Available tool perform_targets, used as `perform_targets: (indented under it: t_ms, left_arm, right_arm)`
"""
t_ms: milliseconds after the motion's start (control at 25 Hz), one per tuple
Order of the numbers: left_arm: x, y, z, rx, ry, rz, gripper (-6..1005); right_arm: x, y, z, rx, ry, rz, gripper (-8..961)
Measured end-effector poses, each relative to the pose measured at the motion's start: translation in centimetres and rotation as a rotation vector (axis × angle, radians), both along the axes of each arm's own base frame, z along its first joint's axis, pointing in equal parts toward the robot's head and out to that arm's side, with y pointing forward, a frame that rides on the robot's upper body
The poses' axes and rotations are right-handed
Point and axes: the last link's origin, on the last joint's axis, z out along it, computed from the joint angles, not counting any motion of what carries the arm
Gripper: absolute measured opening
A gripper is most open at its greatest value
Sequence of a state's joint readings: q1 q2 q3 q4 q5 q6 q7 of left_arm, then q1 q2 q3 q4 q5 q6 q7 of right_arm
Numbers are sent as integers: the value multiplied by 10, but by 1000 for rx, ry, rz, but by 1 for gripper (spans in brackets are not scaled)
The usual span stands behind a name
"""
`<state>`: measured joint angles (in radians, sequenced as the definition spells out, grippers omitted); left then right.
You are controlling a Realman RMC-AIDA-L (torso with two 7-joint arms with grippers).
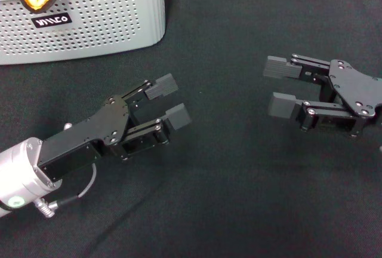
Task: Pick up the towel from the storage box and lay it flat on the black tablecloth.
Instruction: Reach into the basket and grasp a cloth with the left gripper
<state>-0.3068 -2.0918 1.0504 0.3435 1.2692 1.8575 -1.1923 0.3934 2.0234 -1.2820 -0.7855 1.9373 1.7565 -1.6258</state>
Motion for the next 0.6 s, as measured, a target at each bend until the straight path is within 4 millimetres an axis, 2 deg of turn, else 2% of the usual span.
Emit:
perform_targets:
  t_ms: [600]
  left_arm:
    - [2, 2, 0, 2, 1, -9, 873]
  right_arm:
    - [-1, 1, 1, -8, 2, 2, 778]
